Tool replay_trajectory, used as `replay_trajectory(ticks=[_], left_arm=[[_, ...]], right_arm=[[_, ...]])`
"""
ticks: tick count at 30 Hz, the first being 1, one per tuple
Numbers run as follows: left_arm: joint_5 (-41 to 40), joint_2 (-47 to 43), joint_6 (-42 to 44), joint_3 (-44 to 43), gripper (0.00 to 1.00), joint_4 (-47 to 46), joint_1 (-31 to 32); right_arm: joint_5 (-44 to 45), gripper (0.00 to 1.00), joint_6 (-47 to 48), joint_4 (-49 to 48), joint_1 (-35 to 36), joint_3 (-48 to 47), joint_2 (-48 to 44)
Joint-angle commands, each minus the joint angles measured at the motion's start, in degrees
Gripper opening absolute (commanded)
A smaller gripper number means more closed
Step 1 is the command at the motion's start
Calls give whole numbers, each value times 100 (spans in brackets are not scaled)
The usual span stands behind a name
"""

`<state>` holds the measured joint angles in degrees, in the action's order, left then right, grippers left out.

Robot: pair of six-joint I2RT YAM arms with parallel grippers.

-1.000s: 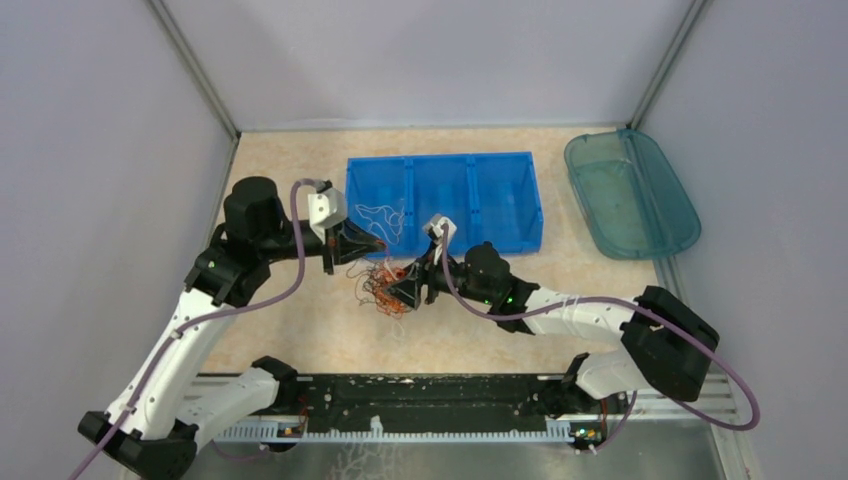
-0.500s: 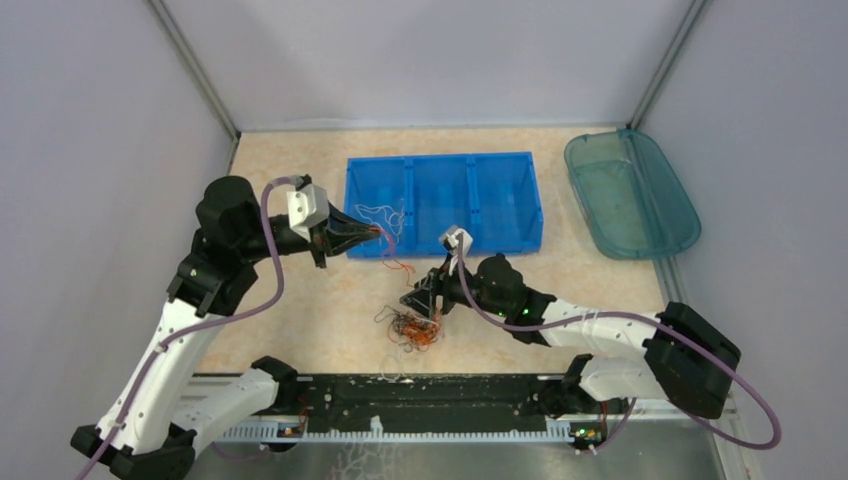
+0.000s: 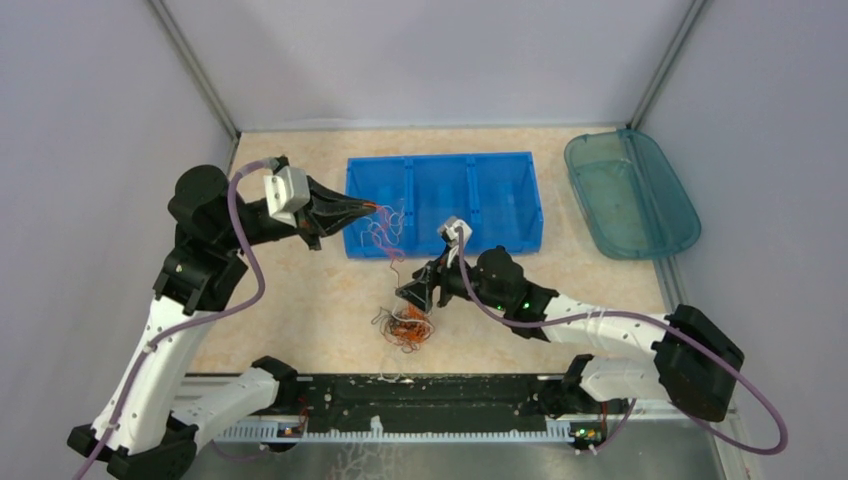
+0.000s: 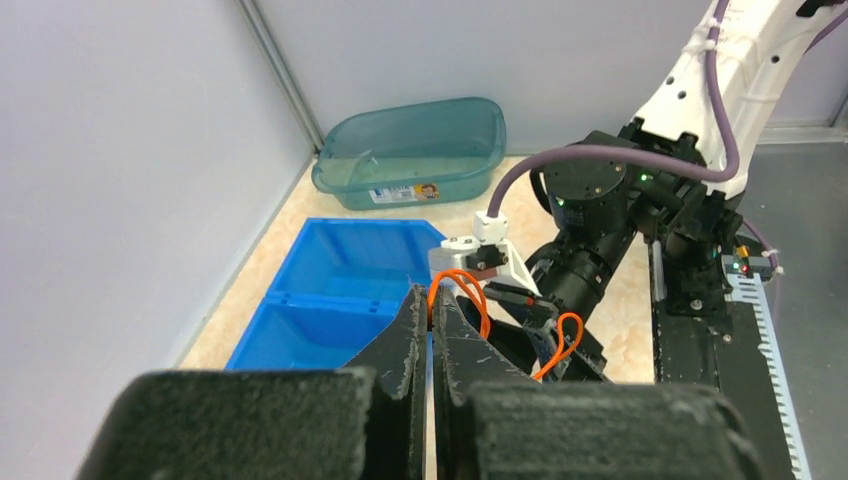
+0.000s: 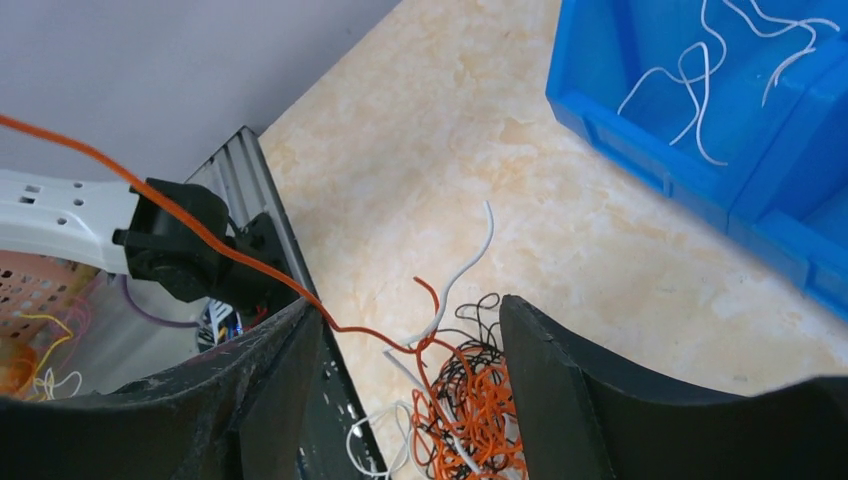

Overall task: Untangle the cables
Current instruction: Untie the cable, then place the cable in the bin.

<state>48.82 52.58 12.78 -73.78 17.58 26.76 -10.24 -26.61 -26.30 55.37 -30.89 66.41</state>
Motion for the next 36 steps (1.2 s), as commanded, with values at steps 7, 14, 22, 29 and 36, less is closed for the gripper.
replay_trajectory(ticks=[7,14,22,29,36], left_arm=[[-2,204,-431,-658,0,-425,36],[41,407,-411,-1211,0,-539,32],[-153,536,24,-1764,0,-1023,36],[-128,606,68,-1858,0,-947,36],[-136,343,44,-1022,0,-909,32]], right_arm=[[-162,63,-240,-761,59,-790,903],[94,59,-515,-1261,200,-603,1442],[162,56,-826,-1524,287,-195,1515],[423,63,-840,-1386,283,-32,1008],[906,74,-251,-281,273,-316,-21]])
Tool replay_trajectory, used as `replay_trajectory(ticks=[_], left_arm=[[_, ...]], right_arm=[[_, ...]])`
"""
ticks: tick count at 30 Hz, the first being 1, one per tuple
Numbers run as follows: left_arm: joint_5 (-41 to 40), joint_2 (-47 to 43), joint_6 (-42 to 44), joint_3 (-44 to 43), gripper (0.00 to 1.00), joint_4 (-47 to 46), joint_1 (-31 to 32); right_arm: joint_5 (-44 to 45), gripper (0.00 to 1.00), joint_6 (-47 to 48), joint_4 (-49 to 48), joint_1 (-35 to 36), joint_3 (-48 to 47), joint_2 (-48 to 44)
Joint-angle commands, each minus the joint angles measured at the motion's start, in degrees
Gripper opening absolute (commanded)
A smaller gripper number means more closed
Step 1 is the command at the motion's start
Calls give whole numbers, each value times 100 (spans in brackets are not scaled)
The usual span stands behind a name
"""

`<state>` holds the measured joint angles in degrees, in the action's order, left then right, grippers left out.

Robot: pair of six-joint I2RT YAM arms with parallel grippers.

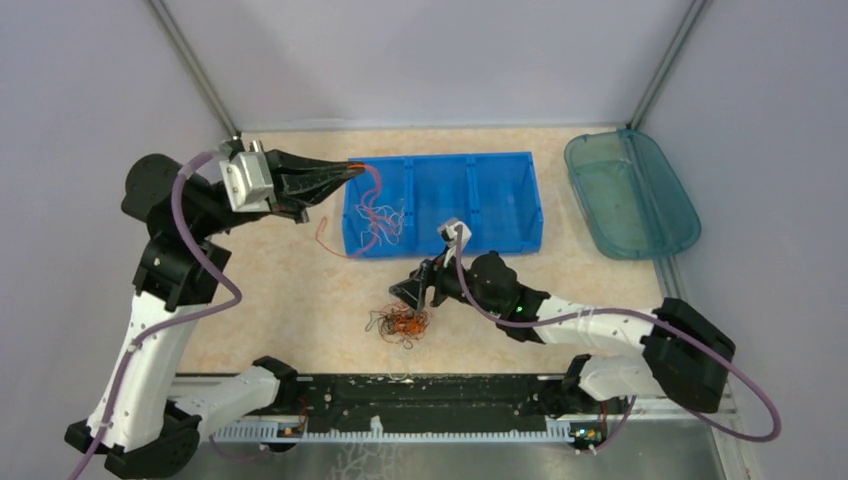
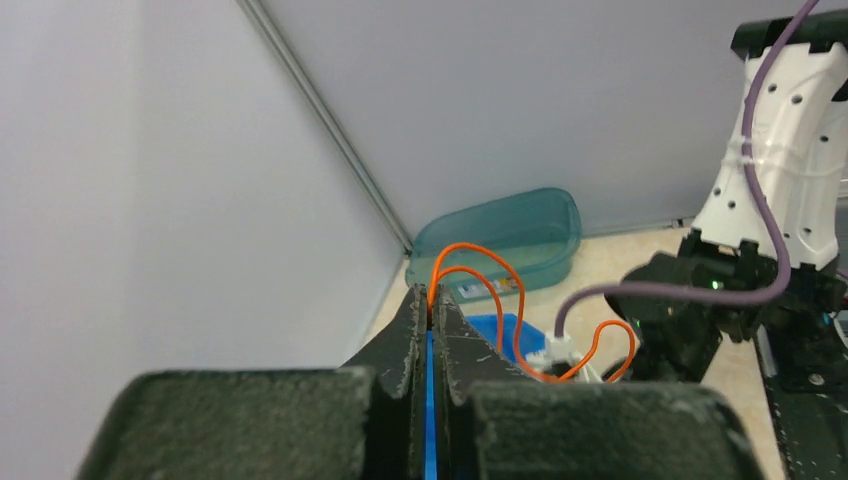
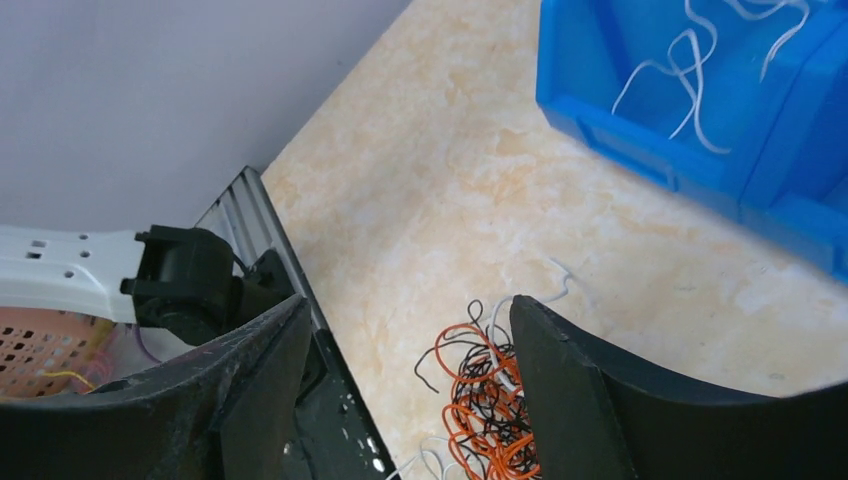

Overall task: Untangle the cables
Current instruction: Place the cable in the bin.

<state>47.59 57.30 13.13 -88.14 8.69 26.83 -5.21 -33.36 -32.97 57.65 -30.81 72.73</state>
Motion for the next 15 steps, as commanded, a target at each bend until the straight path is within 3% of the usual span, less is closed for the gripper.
replay_trajectory(ticks=[1,4,9,15], left_arm=[[-14,-170,8,585,0,-24,26],[-23,-244,6,990,0,-22,29],[-14,-85,45,1340,0,-94,29],[-83,715,-121,1406,0,-693,41]], right_arm=[[509,76,542,602,37,-388,-809],[854,83,726,1194,-80,-471,-1210],[1053,84,585,1611,-653,-262,-1620],[1771,86,390,2337,-956,-226,-1684]])
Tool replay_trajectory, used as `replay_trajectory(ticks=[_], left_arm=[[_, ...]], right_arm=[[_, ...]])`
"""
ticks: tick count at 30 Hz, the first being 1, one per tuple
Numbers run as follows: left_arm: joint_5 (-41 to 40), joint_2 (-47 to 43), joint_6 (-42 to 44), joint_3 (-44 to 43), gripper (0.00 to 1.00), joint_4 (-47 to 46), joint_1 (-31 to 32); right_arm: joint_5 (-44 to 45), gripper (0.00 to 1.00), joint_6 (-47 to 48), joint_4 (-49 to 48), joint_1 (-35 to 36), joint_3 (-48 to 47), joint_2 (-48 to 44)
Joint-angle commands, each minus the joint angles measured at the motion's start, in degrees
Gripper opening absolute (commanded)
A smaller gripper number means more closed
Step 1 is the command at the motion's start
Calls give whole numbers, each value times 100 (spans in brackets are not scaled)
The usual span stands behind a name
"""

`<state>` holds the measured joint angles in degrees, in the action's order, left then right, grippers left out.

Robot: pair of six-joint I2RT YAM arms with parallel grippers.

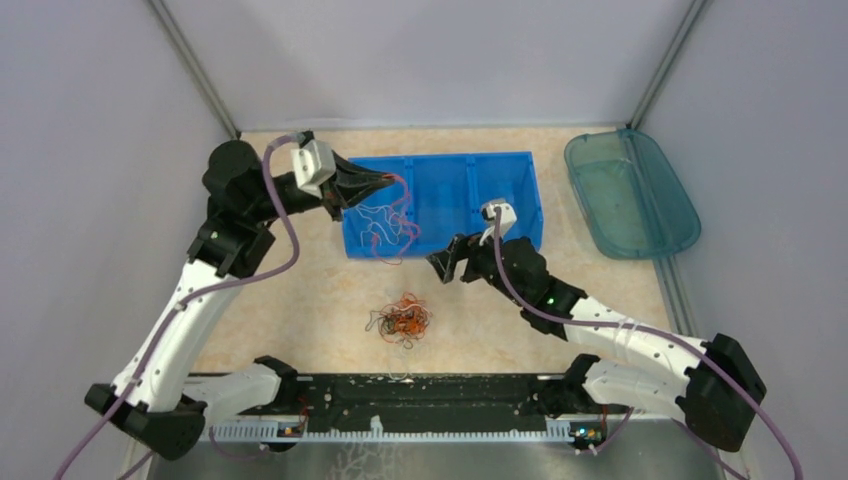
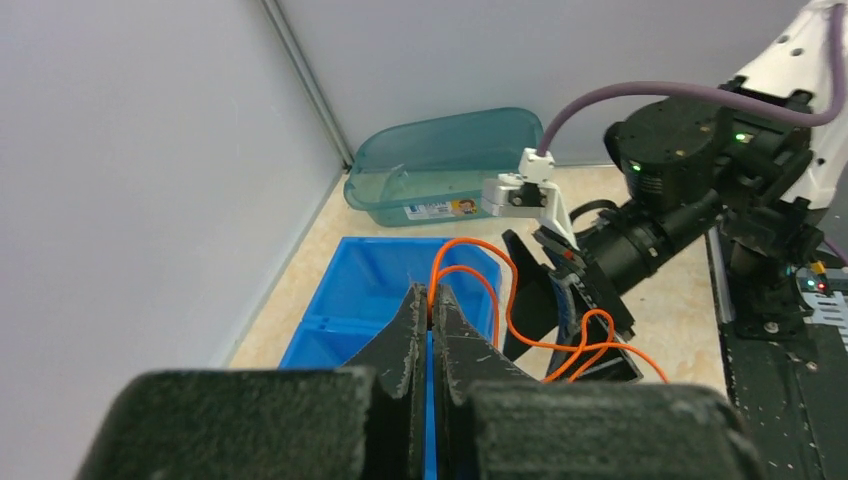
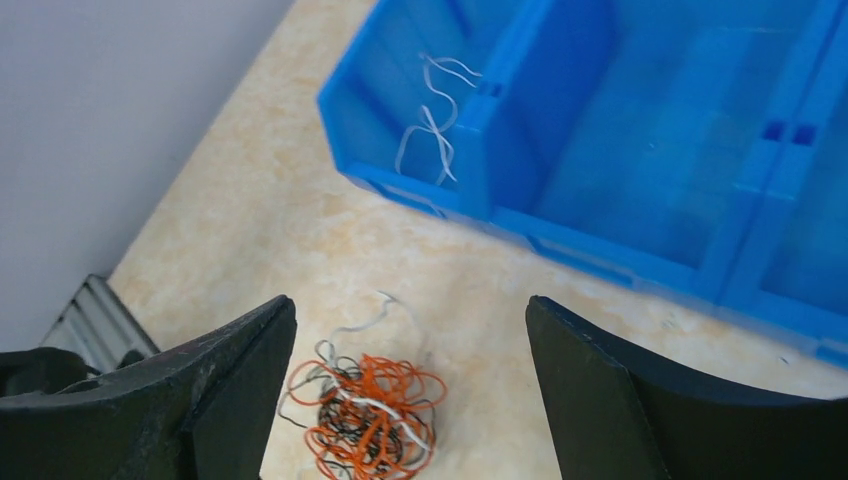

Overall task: Untangle the cables
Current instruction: Place the cable in the bin.

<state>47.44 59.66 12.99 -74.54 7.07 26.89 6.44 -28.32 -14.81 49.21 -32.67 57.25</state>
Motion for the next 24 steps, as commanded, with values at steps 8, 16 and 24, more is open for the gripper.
replay_trajectory(ticks=[8,16,24], left_arm=[[-411,1993,-306,-362,0,-1083,83],[-910,3454,114,-1198,0,-878,241],[-1412,4299,810,-1444,0,-528,283]], right_arm=[[1468,84,-339,1334,-280,59,-566],[1763,82,-427,1656,-297,34,-958],[1795,82,-467,1845,-306,-50,-1109]])
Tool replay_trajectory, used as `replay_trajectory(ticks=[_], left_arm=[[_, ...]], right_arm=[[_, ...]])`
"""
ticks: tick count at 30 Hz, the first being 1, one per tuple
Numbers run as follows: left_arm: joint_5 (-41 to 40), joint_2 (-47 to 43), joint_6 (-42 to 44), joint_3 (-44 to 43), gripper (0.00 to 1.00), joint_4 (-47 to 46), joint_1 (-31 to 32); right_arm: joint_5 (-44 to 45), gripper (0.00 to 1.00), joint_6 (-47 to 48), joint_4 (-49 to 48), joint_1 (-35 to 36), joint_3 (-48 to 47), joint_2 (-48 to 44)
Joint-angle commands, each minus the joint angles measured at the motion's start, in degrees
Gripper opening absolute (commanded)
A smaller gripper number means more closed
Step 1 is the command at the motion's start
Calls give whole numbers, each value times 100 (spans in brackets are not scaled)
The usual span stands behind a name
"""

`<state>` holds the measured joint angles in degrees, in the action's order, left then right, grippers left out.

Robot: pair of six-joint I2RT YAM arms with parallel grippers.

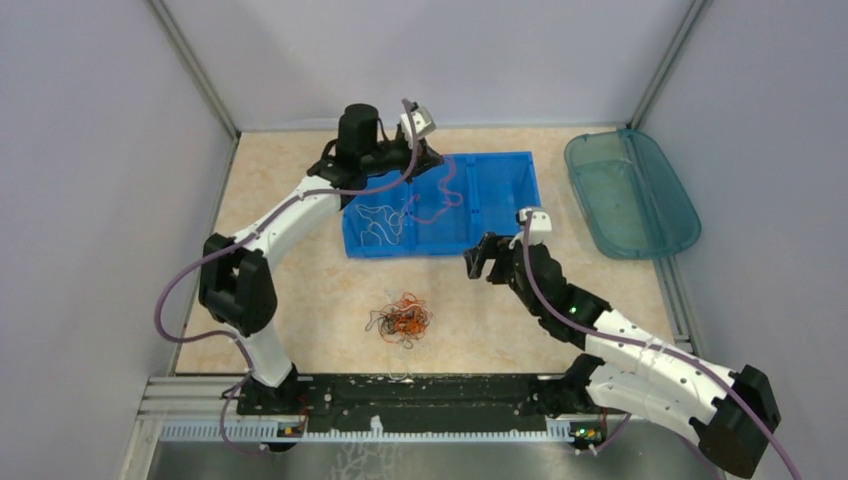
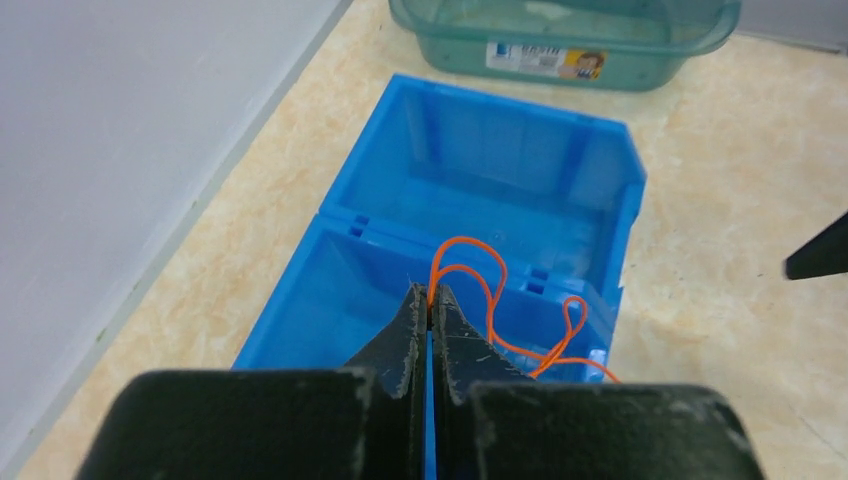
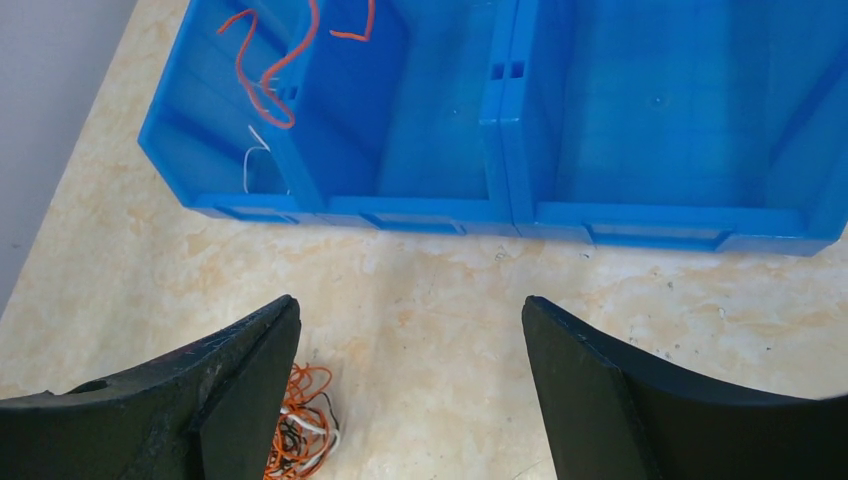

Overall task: Untangle the cables
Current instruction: Place the cable in the bin.

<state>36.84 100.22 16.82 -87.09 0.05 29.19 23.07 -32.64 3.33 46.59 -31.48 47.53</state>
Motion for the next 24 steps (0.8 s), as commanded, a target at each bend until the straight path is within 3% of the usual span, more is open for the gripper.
replay_trajectory(ticks=[1,11,15,19,20,22,23,24], left_arm=[[-390,290,482,-194,0,217,64],[-763,571,614,-511,5,399,72],[-1102,537,666,-464,17,533,90],[-1349,502,880,-583,42,931,84],[-1406,500,909,-656,52,1048,83],[-1435,494,883,-836,90,1307,84],[-1380,502,883,-966,98,1501,81],[-1302,506,873,-1084,100,1708,78]], right_arm=[[102,82,-18,22,-42,-185,-131],[-133,82,54,154,-42,-499,124],[-145,83,120,264,-45,-609,145],[-191,84,136,310,-45,-667,268],[-219,84,131,325,-45,-688,316],[-248,84,115,318,-45,-701,353],[-268,84,117,293,-41,-693,361],[-277,84,113,275,-52,-692,373]])
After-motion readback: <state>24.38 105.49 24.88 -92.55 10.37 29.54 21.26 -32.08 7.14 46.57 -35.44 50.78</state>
